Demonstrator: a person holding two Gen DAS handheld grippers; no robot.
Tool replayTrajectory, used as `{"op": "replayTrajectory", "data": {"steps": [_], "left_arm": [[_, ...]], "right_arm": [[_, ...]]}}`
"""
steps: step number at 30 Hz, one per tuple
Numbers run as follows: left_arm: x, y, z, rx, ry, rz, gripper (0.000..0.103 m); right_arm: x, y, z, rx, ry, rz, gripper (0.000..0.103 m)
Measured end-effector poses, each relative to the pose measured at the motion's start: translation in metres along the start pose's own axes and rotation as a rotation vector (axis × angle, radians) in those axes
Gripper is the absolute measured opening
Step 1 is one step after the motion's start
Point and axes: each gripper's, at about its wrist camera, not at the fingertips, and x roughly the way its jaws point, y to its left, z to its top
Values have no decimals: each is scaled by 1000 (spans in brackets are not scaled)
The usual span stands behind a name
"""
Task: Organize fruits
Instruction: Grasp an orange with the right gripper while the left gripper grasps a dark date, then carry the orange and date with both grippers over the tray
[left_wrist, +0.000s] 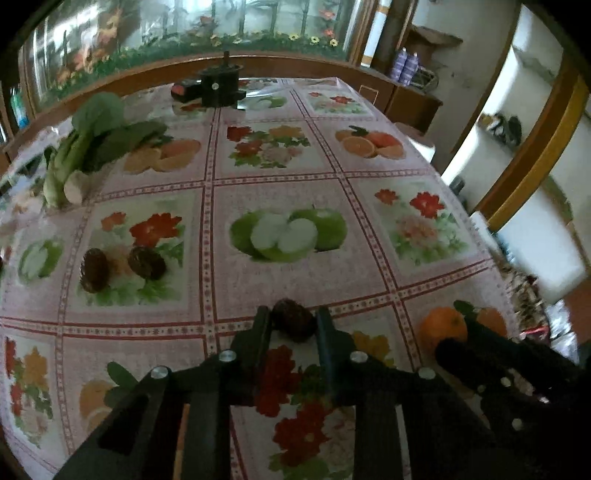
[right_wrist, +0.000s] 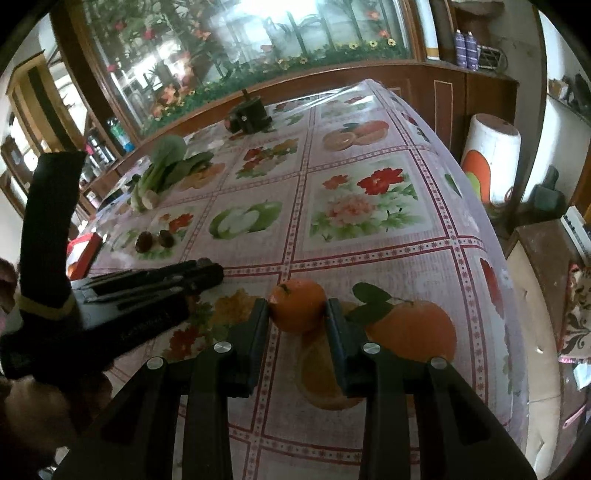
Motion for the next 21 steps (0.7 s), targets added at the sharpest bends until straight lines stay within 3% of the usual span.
{"op": "replayTrajectory", "data": {"steps": [11,21], "left_arm": [[-24,27,-32,-53,-6,-37,26],[-64,62,-74,-40,-23,14,27]], "right_arm": [[-14,23,-9,-54,-24,-22,31],[-16,63,-33,-62,19,-34,31]]}}
